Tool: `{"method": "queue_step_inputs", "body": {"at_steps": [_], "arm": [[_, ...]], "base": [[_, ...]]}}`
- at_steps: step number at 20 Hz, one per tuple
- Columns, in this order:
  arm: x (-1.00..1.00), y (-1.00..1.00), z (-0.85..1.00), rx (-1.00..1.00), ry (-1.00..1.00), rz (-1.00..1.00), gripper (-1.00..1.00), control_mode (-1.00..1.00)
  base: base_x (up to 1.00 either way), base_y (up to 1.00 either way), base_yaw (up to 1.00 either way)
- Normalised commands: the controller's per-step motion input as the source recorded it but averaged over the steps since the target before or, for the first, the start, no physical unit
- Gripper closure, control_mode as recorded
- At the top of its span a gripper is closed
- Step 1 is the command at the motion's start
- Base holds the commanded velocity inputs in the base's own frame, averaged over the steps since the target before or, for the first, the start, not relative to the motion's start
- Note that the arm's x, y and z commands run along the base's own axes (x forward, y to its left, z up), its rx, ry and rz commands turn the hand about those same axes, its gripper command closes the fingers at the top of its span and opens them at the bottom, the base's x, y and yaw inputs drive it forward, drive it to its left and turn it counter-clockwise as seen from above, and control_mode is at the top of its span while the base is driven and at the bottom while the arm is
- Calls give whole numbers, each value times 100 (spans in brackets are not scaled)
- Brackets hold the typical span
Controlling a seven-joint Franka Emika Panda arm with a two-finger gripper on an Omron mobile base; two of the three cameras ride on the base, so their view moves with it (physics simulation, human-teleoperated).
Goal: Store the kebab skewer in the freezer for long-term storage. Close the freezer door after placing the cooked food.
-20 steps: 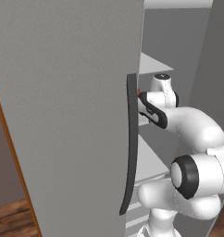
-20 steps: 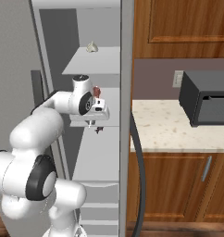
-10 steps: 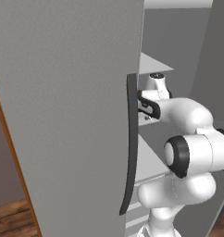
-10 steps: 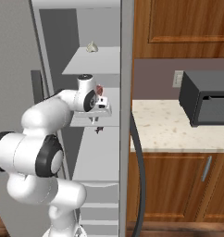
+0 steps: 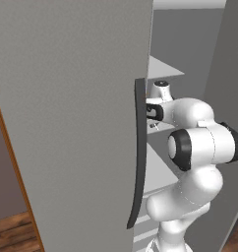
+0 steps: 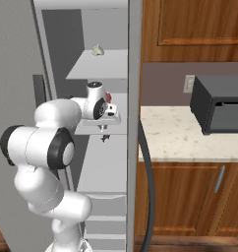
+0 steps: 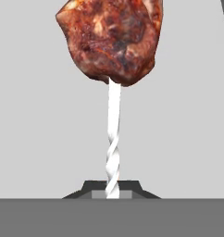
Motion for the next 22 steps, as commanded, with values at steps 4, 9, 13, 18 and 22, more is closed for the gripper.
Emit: {"method": "queue_step_inputs", "body": {"at_steps": [4,9,13,18,22], "arm": [[32,1,-16,0,0,0,100,-100],[30,1,-16,0,1,0,100,-100],[20,4,-21,0,0,0,100,-100],[40,0,-19,0,0,0,100,-100],[24,11,-12,0,0,0,100,-100]], "base": [[0,0,0],[0,0,0],[0,0,0],[0,0,0],[0,0,0]]}}
